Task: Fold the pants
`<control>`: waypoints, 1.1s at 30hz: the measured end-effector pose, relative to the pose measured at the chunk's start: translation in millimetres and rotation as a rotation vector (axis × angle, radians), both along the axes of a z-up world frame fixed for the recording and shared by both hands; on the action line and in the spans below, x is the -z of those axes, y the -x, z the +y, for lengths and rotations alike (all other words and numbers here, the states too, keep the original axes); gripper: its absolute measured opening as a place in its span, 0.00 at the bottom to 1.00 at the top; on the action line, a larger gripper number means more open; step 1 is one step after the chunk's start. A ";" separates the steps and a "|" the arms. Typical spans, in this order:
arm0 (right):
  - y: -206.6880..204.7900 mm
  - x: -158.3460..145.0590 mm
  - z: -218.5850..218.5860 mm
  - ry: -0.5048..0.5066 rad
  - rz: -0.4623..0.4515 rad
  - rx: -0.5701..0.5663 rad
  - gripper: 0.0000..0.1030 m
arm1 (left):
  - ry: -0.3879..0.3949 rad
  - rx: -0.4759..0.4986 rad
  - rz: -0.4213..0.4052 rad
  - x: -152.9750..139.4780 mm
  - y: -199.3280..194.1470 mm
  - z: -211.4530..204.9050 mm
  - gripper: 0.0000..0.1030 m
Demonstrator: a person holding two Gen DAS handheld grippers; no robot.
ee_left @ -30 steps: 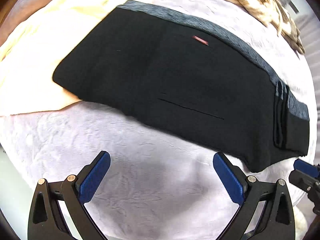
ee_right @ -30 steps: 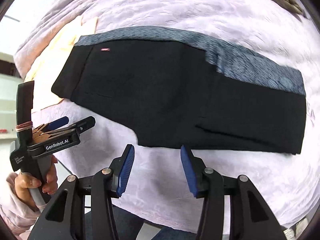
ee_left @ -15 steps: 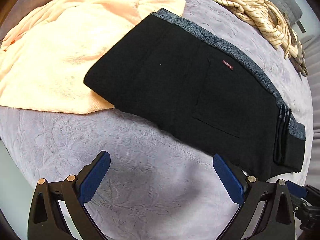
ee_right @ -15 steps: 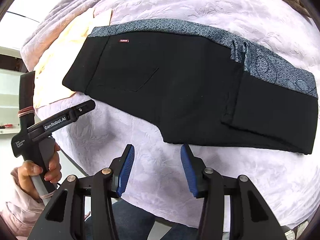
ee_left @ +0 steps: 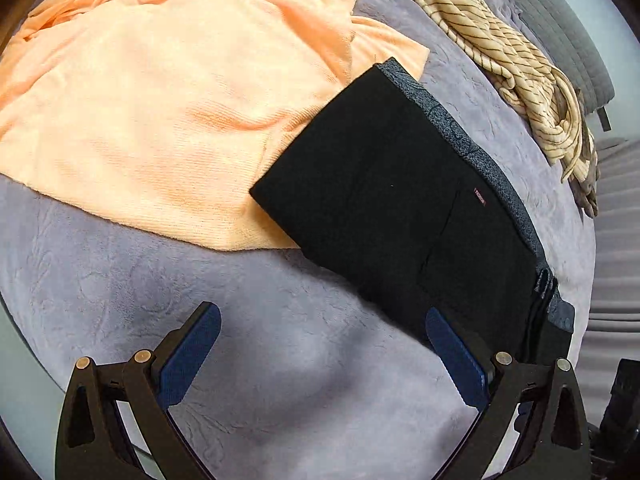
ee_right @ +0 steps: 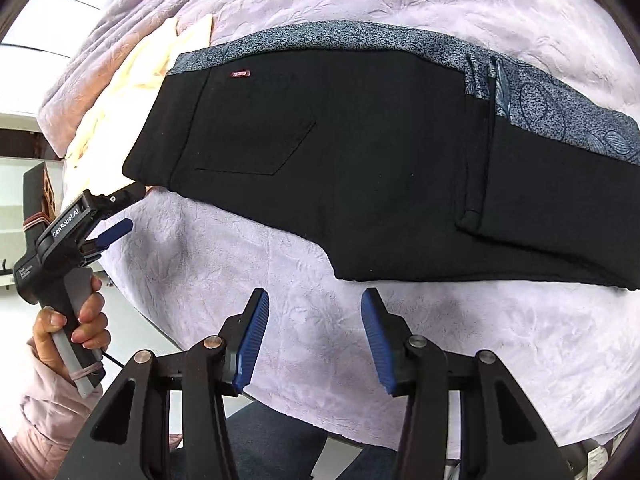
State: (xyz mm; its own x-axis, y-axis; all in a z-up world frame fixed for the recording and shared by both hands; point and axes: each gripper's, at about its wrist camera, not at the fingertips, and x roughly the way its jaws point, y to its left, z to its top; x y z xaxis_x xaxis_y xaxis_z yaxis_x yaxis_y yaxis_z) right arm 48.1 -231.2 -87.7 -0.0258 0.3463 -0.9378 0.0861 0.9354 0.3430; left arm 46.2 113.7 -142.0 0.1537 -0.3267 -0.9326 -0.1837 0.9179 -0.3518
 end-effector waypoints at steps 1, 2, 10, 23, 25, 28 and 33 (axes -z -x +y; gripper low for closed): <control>-0.8 0.4 0.0 0.000 0.001 -0.001 0.51 | 0.013 0.006 -0.001 -5.2 -0.1 -10.1 1.00; -1.3 0.5 0.2 0.000 0.001 -0.002 0.51 | 0.033 0.012 -0.004 -5.2 -3.2 -16.3 1.00; -7.0 9.0 -5.7 0.000 0.027 0.006 0.51 | 0.173 -0.039 -0.017 11.5 -21.8 -28.6 1.00; -13.8 19.2 -4.6 0.007 0.045 -0.006 0.51 | 0.218 -0.077 -0.071 7.1 -41.4 -38.4 1.00; -17.2 15.4 -5.8 0.009 0.031 -0.009 0.51 | 0.237 -0.069 -0.116 -10.0 -43.4 -45.0 1.00; -29.8 4.6 -8.6 0.006 0.000 -0.007 0.51 | 0.245 -0.048 -0.159 -23.1 -47.8 -53.7 1.00; -61.5 -22.5 -8.3 -0.001 -0.080 -0.032 0.51 | 0.193 -0.079 -0.078 8.8 -54.4 -51.6 1.00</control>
